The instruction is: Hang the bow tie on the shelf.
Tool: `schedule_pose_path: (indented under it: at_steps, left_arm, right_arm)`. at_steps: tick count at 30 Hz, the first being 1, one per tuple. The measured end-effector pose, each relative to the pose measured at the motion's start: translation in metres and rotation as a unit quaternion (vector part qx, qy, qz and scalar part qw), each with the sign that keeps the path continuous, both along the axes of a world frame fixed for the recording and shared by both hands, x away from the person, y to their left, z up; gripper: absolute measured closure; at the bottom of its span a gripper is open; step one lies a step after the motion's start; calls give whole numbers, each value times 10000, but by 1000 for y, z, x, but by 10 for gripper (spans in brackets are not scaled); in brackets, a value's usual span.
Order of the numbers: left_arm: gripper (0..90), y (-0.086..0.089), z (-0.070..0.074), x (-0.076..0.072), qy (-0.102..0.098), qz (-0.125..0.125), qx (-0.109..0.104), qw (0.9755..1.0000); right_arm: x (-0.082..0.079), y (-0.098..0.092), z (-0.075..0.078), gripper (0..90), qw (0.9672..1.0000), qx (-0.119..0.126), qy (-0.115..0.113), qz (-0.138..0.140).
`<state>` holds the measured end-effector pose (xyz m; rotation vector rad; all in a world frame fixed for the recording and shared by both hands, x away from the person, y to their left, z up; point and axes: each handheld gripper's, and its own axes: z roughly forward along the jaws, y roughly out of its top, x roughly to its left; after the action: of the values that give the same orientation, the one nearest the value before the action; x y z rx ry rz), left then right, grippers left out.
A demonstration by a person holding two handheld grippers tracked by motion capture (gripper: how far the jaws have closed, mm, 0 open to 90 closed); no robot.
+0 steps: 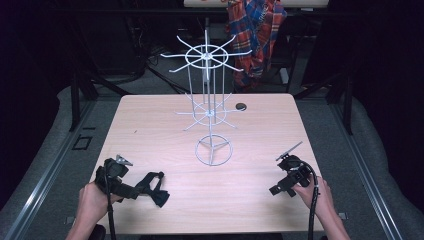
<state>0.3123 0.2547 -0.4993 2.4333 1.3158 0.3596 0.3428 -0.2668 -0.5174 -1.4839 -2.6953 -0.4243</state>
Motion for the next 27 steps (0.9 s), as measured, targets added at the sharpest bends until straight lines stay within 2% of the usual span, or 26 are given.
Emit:
schedule_pose_path:
  at_steps: [6, 17, 24, 27]
  left_arm:
    - [11, -4, 0, 1, 7, -20, -19, 10000]
    - [6, -13, 0, 2, 30, -82, -73, 9999]
    - [6, -23, -3, 3, 89, -193, -58, 9998]
    - [5, -28, -4, 4, 112, -250, -39, 9996]
  right_arm:
    - [0, 0, 0, 107, 10000, 33, 58, 6]
    - [-2, 0, 0, 107, 10000, 38, 5, -85]
    - [-1, 0, 1, 107, 10000, -36, 15, 52]
    - [-2, 0, 0, 108, 10000, 53, 2, -37]
